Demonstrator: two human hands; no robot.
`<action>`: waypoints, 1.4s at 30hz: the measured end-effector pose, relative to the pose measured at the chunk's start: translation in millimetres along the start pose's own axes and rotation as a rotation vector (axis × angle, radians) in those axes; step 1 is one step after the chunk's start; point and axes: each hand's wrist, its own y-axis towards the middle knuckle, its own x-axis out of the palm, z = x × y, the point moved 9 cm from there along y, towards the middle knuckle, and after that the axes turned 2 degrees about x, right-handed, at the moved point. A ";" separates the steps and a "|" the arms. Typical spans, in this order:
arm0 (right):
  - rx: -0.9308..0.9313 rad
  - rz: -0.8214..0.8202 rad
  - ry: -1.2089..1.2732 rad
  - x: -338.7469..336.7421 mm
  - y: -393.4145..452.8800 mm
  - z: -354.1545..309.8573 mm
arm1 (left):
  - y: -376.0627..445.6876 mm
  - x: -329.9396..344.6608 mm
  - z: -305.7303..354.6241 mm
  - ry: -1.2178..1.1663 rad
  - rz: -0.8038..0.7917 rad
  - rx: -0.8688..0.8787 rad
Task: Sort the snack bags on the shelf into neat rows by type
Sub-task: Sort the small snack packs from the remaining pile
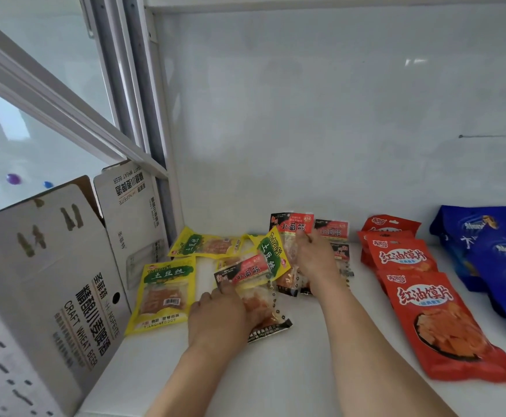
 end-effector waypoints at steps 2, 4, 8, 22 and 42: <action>0.017 -0.048 0.033 1.9 -5.0 0.2 | -1.1 2.1 1.0 -0.073 0.005 0.030; 0.069 -0.136 0.107 7.7 -11.0 4.0 | -4.0 3.4 1.2 -0.131 0.018 0.060; 0.116 -0.179 0.132 9.6 -16.6 10.3 | -10.3 -3.0 -4.2 -0.302 0.122 0.111; -0.125 0.195 -0.177 -89.1 -22.9 -9.2 | -18.9 -7.3 -21.0 -1.294 0.138 0.107; 0.184 0.221 -0.354 -97.2 -13.4 58.5 | -14.3 22.7 92.4 -0.912 -0.023 0.219</action>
